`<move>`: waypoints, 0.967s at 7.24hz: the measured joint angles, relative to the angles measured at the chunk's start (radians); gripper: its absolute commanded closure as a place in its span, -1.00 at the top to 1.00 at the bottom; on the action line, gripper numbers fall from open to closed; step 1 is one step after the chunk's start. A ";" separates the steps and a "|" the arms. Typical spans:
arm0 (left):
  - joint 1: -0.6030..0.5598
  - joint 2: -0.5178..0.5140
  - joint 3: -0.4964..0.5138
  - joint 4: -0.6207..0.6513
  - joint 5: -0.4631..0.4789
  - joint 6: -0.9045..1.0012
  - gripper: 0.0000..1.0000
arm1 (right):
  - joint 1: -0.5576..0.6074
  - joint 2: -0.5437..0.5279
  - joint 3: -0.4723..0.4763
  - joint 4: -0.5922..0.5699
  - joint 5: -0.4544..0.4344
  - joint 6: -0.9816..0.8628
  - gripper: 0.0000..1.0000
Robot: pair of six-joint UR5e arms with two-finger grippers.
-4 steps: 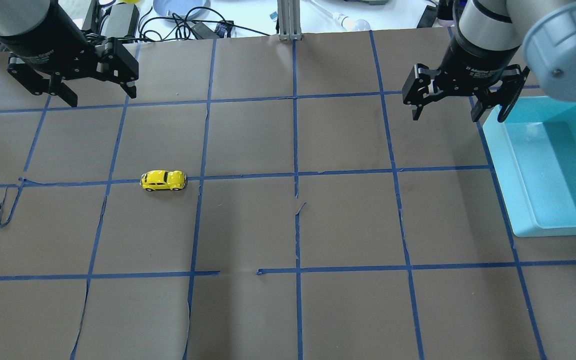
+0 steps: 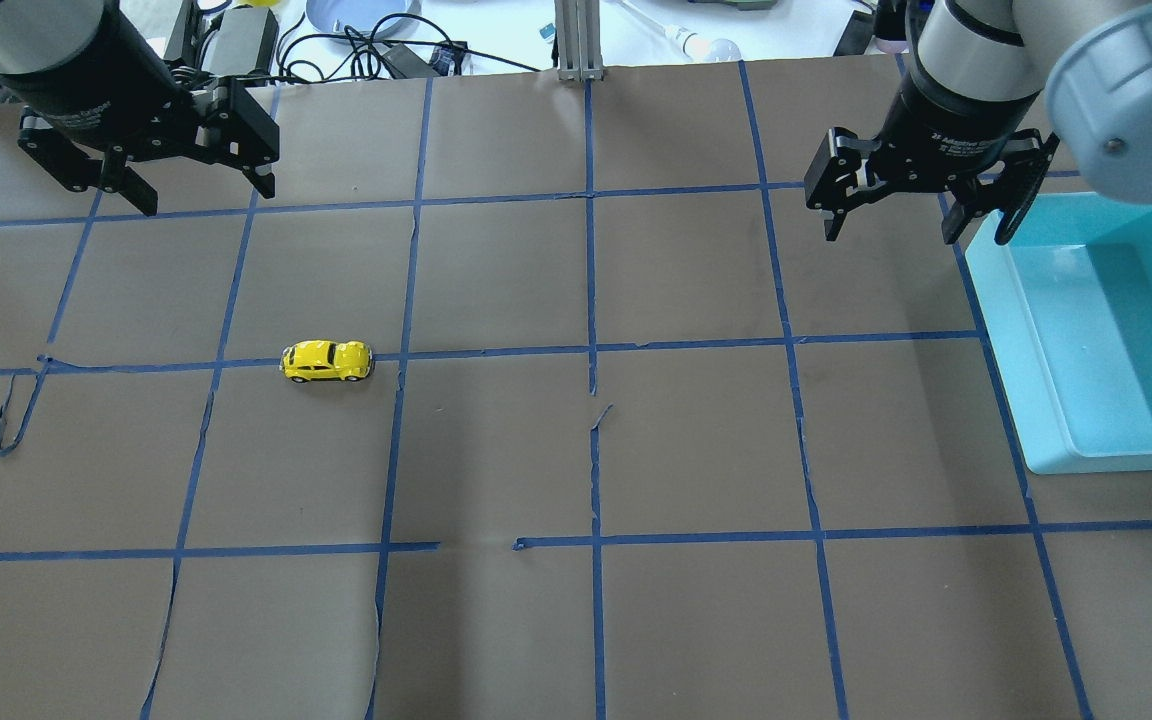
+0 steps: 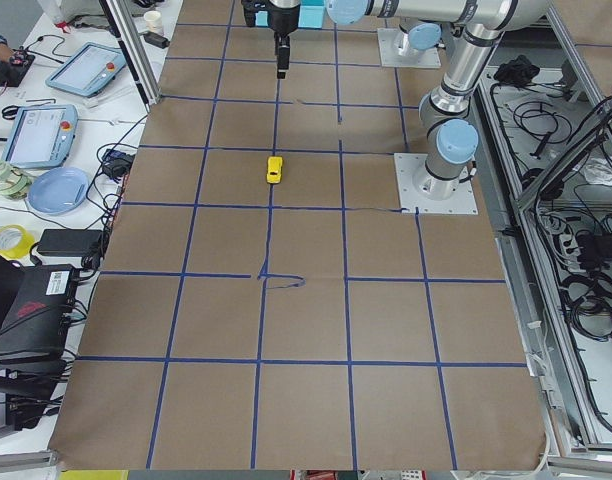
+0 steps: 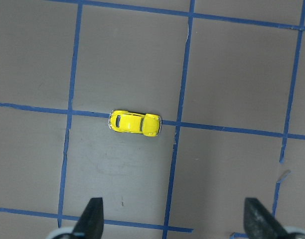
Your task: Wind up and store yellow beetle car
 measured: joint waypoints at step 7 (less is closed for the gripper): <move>0.001 0.000 -0.019 0.000 -0.007 0.039 0.95 | 0.000 0.000 0.000 0.000 0.001 0.004 1.00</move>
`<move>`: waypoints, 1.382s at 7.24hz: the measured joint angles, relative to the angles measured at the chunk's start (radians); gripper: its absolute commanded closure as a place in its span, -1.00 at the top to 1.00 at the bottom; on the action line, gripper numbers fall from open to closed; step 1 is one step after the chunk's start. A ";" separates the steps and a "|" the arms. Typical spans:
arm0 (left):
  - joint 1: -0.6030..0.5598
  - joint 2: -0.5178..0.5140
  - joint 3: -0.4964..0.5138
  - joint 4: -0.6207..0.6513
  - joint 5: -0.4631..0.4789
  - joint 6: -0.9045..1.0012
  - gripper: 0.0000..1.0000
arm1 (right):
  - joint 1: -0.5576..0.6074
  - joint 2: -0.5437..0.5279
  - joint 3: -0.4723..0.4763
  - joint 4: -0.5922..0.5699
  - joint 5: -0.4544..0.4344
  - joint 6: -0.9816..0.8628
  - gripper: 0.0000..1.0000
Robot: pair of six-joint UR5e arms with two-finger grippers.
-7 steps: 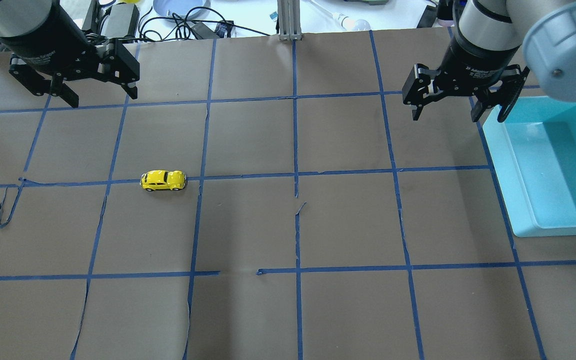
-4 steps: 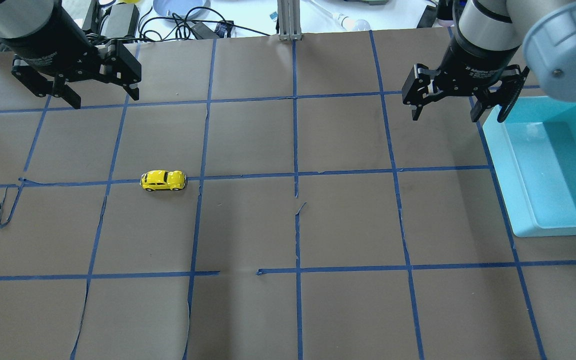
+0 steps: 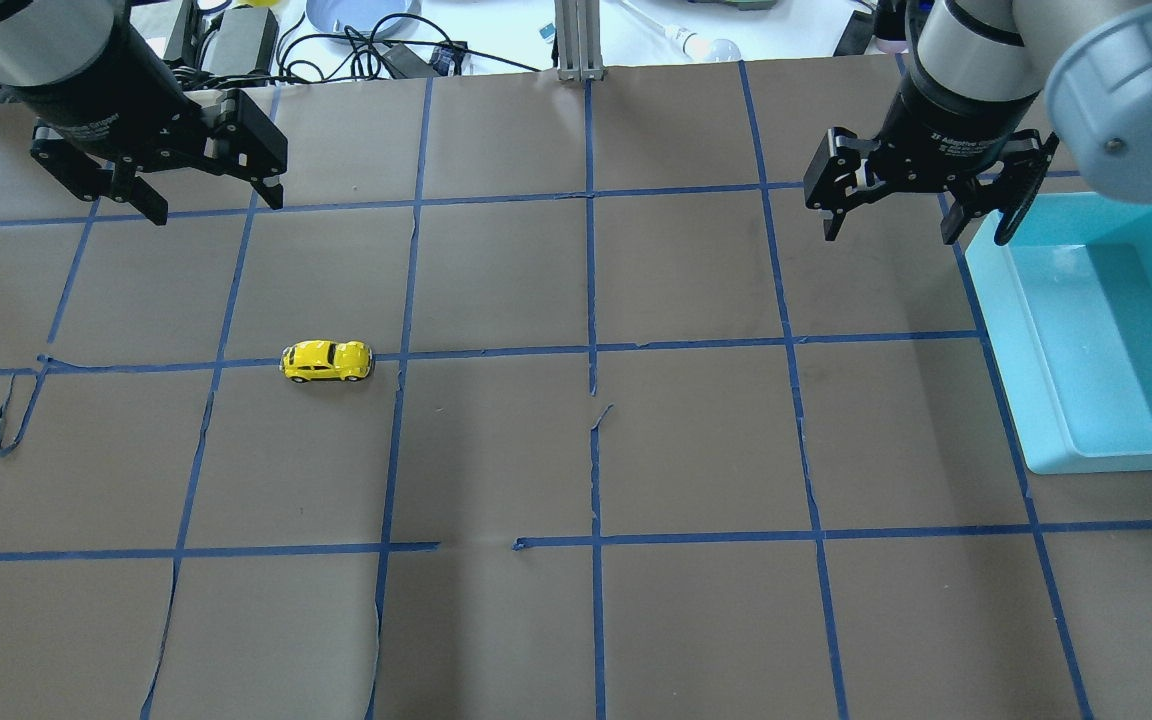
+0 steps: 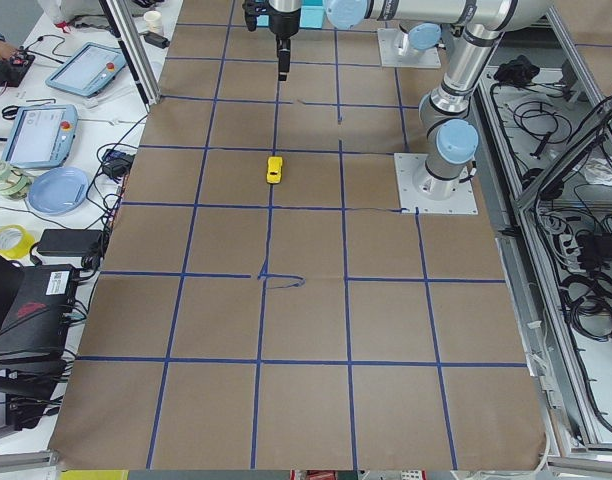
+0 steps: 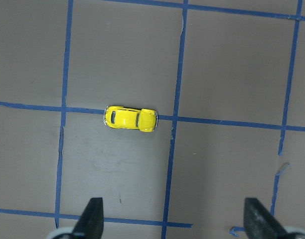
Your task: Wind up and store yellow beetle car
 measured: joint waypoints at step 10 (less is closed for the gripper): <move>0.000 -0.002 -0.003 0.000 0.001 0.026 0.94 | 0.000 -0.002 0.015 -0.002 -0.002 0.001 1.00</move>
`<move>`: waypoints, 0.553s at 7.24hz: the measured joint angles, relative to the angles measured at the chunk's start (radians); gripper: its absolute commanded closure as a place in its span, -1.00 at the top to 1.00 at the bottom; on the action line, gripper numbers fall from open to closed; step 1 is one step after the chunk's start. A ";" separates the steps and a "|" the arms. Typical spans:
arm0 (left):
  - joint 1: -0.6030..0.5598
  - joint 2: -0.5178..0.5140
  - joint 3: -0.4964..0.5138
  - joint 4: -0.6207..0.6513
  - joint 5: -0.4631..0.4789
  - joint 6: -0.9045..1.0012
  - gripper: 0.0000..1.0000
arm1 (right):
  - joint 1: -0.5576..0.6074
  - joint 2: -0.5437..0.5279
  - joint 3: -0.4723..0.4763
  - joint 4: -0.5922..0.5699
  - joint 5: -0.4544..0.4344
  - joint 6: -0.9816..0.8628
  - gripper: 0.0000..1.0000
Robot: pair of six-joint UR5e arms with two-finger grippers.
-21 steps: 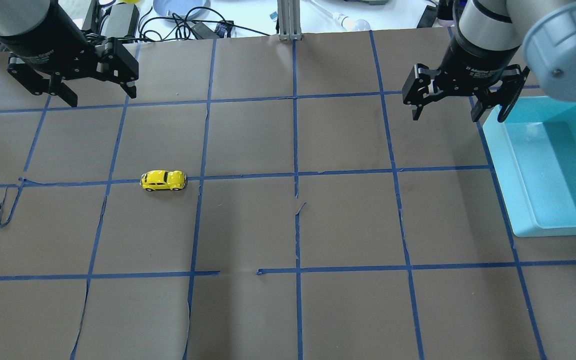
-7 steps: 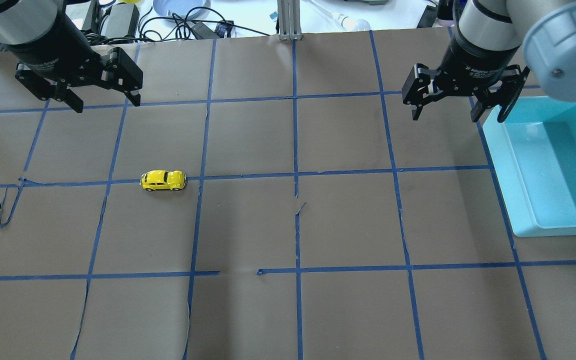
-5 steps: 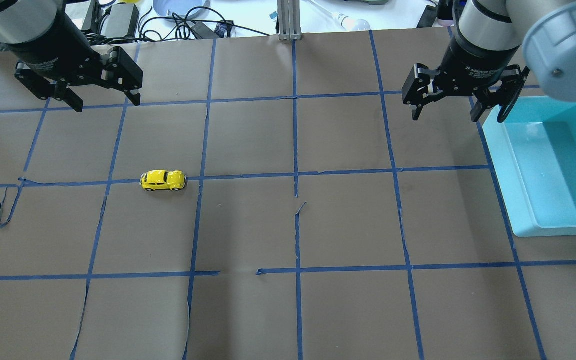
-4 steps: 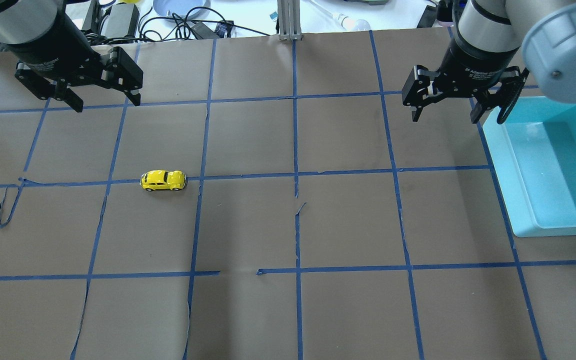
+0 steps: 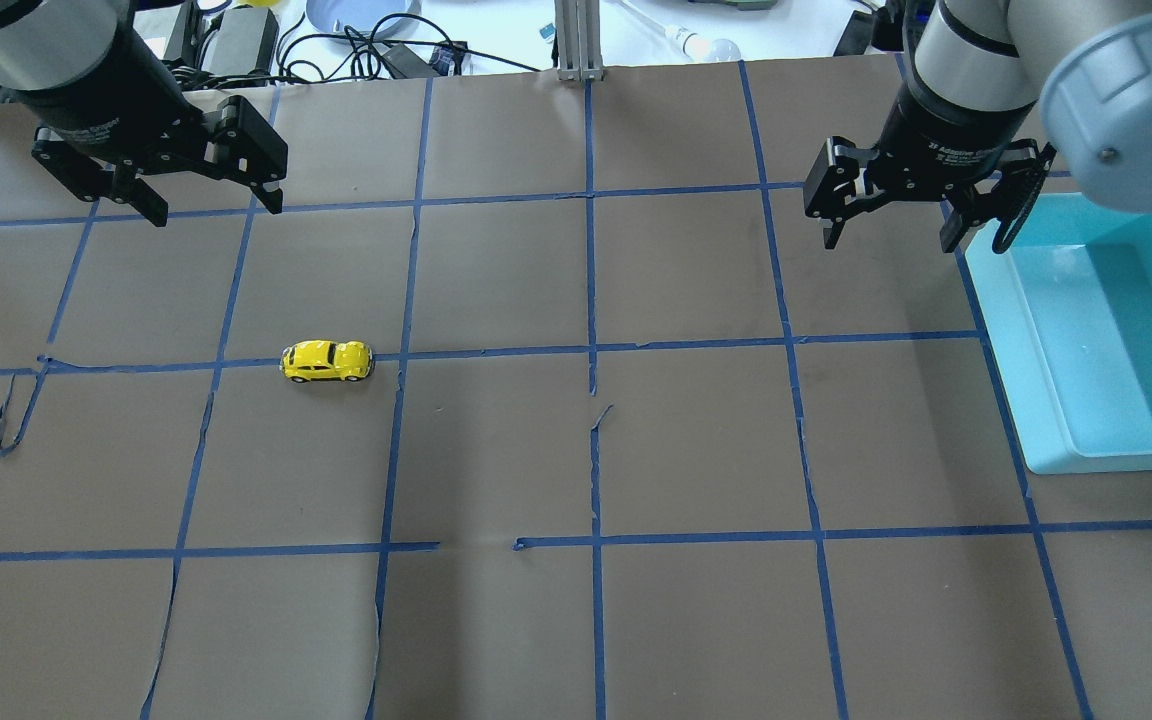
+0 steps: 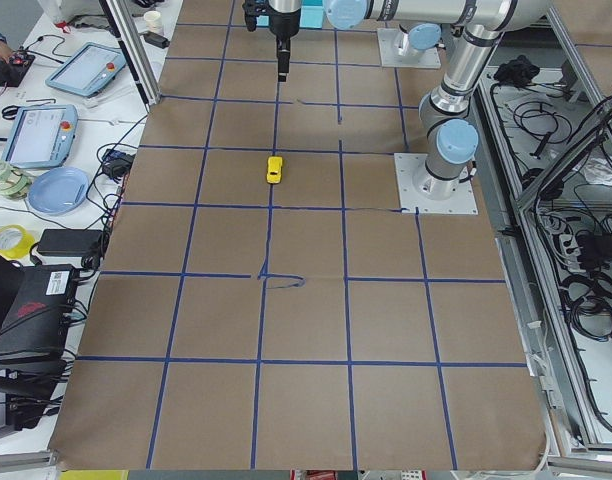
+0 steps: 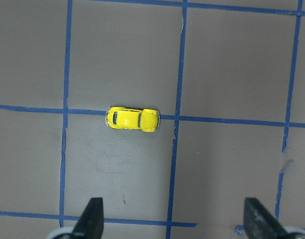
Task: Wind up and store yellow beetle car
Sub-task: 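Move the left gripper down over the yellow toy beetle car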
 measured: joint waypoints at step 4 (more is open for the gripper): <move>0.016 -0.041 -0.065 0.079 0.002 0.291 0.94 | -0.001 -0.001 -0.007 -0.045 0.002 -0.008 1.00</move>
